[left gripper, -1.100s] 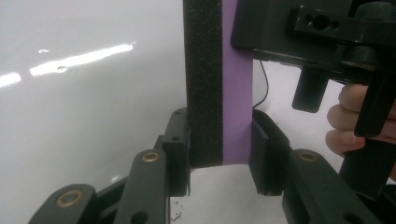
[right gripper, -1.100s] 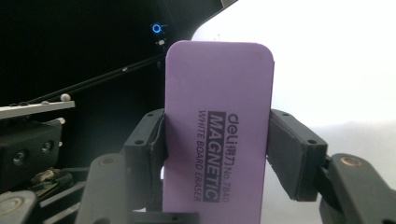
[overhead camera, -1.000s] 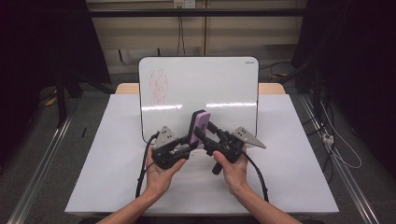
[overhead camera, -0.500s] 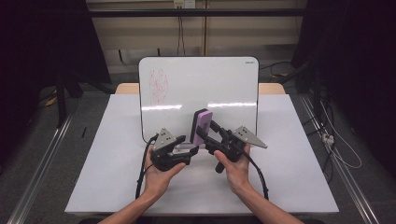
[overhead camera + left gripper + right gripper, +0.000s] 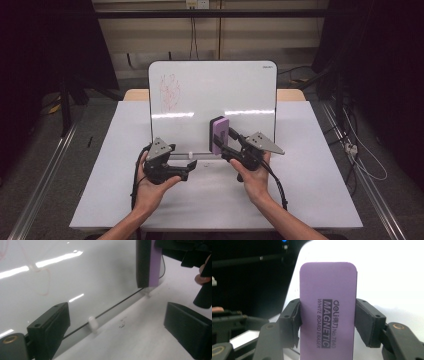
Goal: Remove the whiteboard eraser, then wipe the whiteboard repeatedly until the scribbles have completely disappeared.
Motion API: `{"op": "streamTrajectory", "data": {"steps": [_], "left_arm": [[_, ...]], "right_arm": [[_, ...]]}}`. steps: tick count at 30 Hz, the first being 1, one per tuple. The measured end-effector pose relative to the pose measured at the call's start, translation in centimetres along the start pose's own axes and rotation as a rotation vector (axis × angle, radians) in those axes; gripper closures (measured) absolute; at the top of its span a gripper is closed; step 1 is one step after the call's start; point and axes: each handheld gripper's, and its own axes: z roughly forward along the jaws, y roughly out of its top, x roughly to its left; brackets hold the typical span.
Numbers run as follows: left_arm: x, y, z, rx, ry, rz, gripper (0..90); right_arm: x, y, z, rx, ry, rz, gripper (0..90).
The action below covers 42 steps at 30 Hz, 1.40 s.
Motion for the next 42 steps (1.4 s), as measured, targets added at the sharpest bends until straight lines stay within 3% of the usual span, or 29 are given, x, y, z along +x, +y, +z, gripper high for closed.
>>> {"op": "streamTrajectory", "data": {"steps": [6,8,9,12,18,21,26,31,33,35,42], "left_arm": [[1.0,-0.3,-1.8,-0.009,0.031,0.000,4.6],[1.3,-0.6,-2.2,-0.005,0.015,-0.008,4.5],[1.5,-0.8,-2.3,0.007,0.001,-0.013,4.5],[1.9,-1.3,-2.8,0.028,0.033,0.011,5.5],[2.4,-3.0,-4.1,0.017,0.122,-0.023,5.5],[2.8,-3.7,-4.3,0.011,0.136,-0.053,5.7],[3.3,-4.1,-4.9,-0.008,0.162,-0.039,5.9],[3.4,-4.8,-5.3,0.001,0.182,-0.017,5.8],[3.5,-4.9,-5.3,0.000,0.158,-0.026,5.8],[3.5,-4.9,-5.4,0.004,0.160,-0.022,6.5],[4.0,-5.5,-6.3,0.012,0.191,-0.025,7.1]], "right_arm": [[0.1,0.2,0.2,0.026,-0.004,-0.065,41.3],[0.3,0.4,0.3,0.049,-0.002,-0.092,41.3],[0.3,0.5,0.4,0.061,-0.007,-0.129,41.3],[0.4,0.8,0.5,0.074,-0.009,-0.141,41.3],[0.5,1.2,0.6,0.104,-0.007,-0.192,41.3],[0.6,1.5,0.9,0.127,-0.016,-0.213,41.4],[1.1,2.4,2.1,0.186,-0.014,-0.293,41.4],[1.6,3.2,3.3,0.212,-0.012,-0.299,41.4],[1.7,3.6,3.8,0.214,-0.017,-0.303,41.4],[1.9,4.0,4.4,0.214,-0.011,-0.283,41.4],[3.2,5.4,6.5,0.279,-0.023,-0.362,41.4]]}}
